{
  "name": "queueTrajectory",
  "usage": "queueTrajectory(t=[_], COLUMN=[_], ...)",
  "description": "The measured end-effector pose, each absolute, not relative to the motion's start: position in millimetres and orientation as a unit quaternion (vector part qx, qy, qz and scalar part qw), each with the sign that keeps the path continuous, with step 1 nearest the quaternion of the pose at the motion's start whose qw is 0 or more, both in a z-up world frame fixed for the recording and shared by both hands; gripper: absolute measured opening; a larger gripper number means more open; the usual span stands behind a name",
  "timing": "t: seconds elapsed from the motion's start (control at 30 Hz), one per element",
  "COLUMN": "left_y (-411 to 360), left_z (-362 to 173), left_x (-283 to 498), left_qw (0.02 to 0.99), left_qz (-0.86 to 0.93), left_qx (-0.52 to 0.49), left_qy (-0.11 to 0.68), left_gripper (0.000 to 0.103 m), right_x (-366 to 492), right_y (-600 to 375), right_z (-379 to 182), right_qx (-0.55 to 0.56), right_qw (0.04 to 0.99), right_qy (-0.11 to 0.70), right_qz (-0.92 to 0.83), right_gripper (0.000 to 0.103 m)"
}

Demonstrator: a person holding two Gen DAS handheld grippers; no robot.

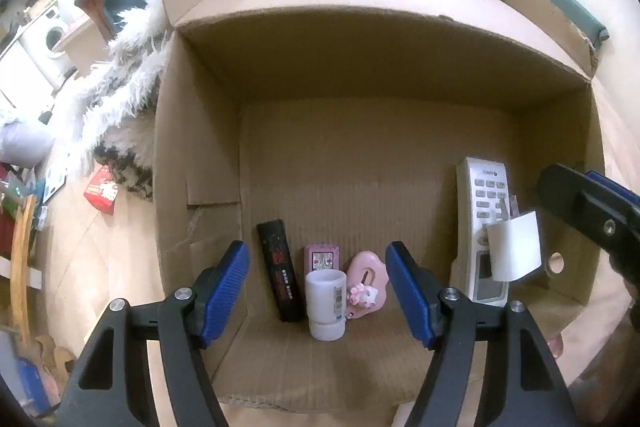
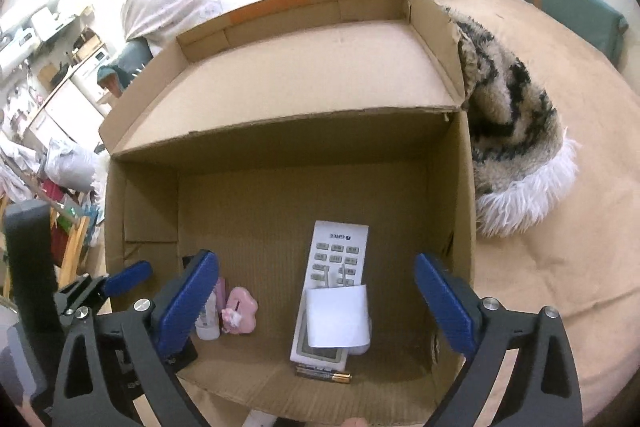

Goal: Organize rigid objects
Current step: 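Open both grippers to drop the tube and charger into the box, then withdraw both grippers from the box toward the remaining items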

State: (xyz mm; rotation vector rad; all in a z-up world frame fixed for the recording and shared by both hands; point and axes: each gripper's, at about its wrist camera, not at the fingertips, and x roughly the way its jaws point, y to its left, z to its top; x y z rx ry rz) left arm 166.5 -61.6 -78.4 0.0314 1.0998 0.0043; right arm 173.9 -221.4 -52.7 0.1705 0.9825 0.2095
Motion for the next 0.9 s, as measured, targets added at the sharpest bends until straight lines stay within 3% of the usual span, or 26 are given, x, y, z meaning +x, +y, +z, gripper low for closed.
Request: queueTrajectory(t=[0.23, 0.77, 0.9], left_y=[-58.7, -38.0, -48.6], left_z=[-80.4, -36.8, -35.9], left_x=[167.5, 104.3, 90.6], left_qw=[0.836, 0.871, 0.875], left_qz=[-0.008, 0.003, -0.030], left_qx=[-0.004, -0.007, 0.036], left_qy=[0.549, 0.491, 0.482], left_gripper=[0.068, 0.068, 0.068], right_x=[173.5, 126.1, 103.3], right_y=[-227.9, -258.2, -264.8], right_z=[-54.6, -25.2, -27.6], right_qx=[0.093, 0.103, 0.092], right_qw=[0.867, 0.877, 0.872], right_qy=[0.480, 0.461, 0.471], right_qz=[0.094, 0.093, 0.093], right_gripper=[0.103, 0.103, 0.103])
